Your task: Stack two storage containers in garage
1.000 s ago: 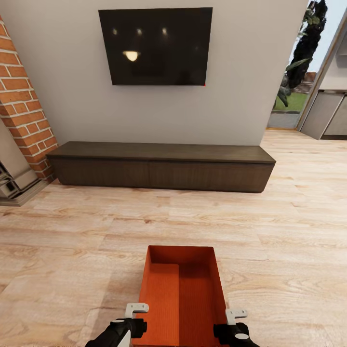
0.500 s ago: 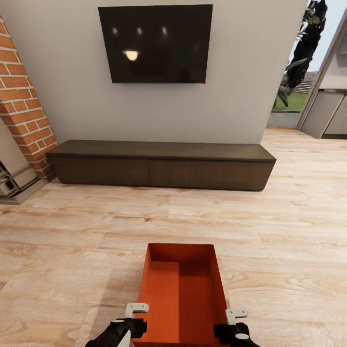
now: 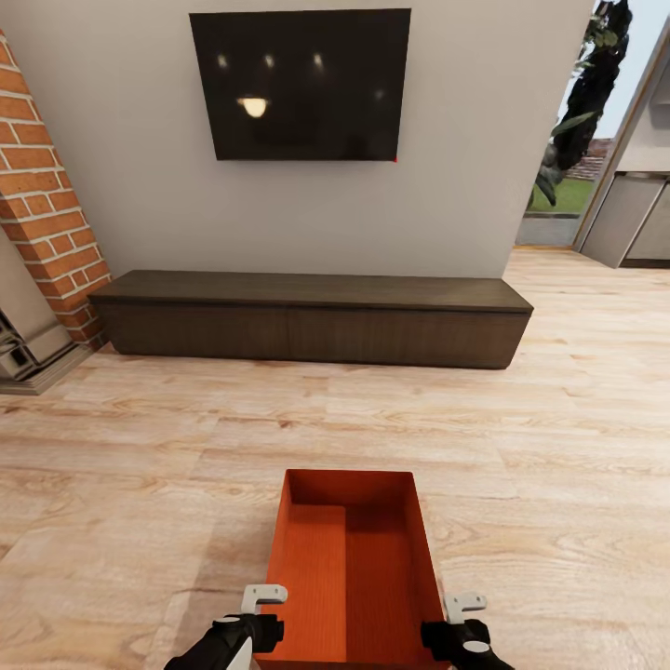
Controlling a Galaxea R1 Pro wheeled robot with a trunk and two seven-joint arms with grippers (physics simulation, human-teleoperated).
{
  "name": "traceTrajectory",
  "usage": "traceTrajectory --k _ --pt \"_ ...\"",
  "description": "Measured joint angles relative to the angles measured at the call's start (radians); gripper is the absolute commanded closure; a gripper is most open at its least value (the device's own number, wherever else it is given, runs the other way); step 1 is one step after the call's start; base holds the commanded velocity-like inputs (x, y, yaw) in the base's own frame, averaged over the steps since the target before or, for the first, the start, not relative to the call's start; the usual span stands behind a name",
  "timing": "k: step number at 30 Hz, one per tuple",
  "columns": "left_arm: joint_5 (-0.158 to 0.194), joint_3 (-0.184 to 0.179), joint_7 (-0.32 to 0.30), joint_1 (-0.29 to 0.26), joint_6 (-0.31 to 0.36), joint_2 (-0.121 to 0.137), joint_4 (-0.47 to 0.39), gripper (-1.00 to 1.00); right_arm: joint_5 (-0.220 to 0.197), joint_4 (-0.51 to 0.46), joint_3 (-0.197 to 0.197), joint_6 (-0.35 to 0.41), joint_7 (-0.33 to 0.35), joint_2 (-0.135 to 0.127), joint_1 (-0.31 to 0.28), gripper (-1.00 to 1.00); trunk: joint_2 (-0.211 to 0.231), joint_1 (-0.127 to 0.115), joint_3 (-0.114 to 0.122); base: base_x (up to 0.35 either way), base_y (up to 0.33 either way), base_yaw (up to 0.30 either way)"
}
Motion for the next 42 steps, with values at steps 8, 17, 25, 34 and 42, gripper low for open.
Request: traceTrajectory --k 8,17,25,34,42 --pt "0.001 0.001 -0.01 0.0 -0.004 -0.001 0.001 -1.0 0.0 -0.001 0.0 0.0 0.0 0.002 0.0 -1.0 0.0 0.0 0.0 0.0 0.0 0.0" --pt "0.001 0.002 -0.013 0.0 -0.007 -0.002 0.0 -1.0 0.0 -0.001 0.0 0.0 0.0 0.002 0.0 -1.0 0.0 0.0 0.0 0.0 0.0 0.0" --pt "-0.001 0.002 -0.005 0.0 -0.005 -0.002 -0.002 -1.0 0.0 -0.002 0.0 0.003 0.0 0.002 0.0 -1.0 0.0 0.0 0.0 0.0 0.0 0.0" --pt "-0.004 0.002 0.0 0.0 -0.008 -0.002 0.002 -1.0 0.0 -0.001 0.0 0.01 0.0 0.002 0.0 -1.0 0.0 0.0 0.0 0.0 0.0 0.0" --pt "-0.001 0.0 0.0 0.0 -0.008 -0.001 0.003 -1.0 0.0 -0.002 0.0 0.007 0.001 0.008 0.0 -1.0 0.0 0.0 0.0 0.0 0.0 0.0"
